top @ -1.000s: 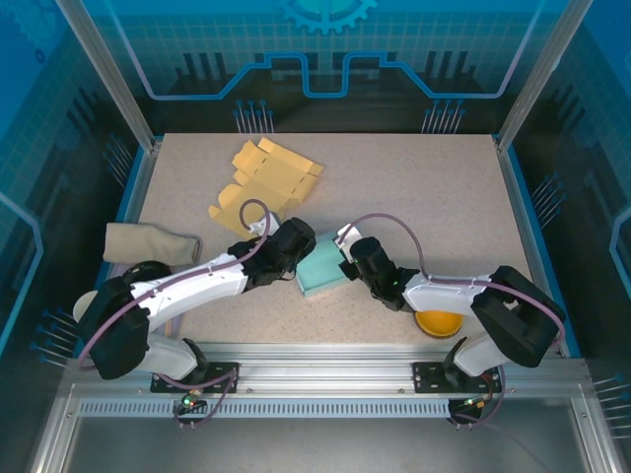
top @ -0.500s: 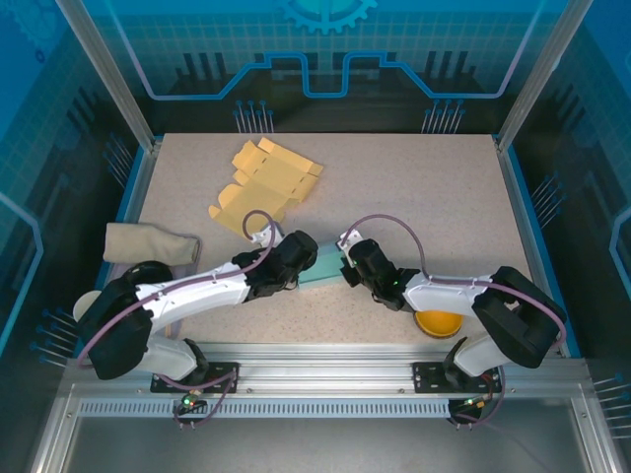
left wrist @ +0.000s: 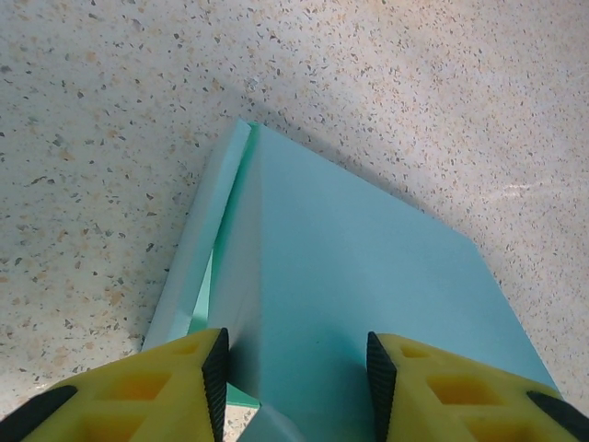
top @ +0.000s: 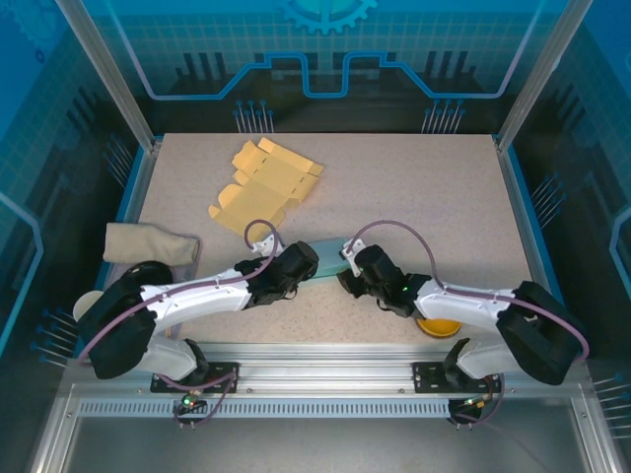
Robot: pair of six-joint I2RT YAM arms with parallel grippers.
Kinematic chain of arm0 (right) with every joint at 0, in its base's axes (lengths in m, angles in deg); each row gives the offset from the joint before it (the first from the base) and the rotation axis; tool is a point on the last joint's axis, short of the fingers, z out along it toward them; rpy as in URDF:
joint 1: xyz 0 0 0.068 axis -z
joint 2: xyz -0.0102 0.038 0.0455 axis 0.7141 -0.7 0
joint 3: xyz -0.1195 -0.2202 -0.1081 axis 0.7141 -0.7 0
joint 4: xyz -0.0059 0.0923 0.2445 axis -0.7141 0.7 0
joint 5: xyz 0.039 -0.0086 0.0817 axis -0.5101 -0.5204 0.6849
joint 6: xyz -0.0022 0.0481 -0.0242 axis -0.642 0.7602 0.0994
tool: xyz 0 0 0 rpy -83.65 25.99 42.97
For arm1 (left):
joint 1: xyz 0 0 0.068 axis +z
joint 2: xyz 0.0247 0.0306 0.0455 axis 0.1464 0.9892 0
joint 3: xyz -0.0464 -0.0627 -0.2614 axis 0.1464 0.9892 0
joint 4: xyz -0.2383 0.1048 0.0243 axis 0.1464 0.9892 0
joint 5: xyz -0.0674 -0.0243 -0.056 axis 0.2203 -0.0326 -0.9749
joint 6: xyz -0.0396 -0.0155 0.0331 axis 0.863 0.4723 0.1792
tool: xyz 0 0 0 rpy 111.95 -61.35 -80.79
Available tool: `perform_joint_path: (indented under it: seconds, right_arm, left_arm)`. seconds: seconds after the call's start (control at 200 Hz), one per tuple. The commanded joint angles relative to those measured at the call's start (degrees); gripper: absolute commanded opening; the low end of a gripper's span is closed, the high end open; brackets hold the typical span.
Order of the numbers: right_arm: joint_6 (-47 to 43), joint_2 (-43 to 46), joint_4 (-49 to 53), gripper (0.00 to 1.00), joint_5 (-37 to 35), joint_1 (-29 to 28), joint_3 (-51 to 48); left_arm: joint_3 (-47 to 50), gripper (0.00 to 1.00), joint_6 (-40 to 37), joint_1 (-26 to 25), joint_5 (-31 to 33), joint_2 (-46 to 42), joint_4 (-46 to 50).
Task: Fold the paper box
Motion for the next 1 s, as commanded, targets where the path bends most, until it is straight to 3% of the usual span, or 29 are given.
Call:
perform_joint_path:
  seconds: [0.0, 0.31, 0.485, 0.695, 0.995]
  right_arm:
    - [1.95, 5.21, 5.66, 0.4, 2.62, -1.03, -0.02]
    - [7.2, 20.61, 21.37, 0.52, 2.03, -0.48, -0.34]
    - [9.67, 23.19, 29.16, 0.55, 2.0, 2.18, 5.07]
    - [13.29, 14.42, 34.3, 0.58, 4.47, 8.15, 15.46]
    - [11.8, -5.54, 37.13, 0.61, 6.35, 9.17, 29.29]
  left_arm:
    - [0.77, 0.44, -1.81, -0.74, -0.08, 0.85, 5.57]
    - [-0.48, 0.45, -2.99, -0.65, 0.76, 1.34, 6.45]
    - [-1.39, 0.45, -3.64, -0.65, 0.71, 1.93, 6.6]
    - [-2.34, 0.45, -4.21, -0.65, 0.58, 2.62, 7.15]
    - [-1.79, 0.45, -4.4, -0.41, 0.77, 2.75, 7.21]
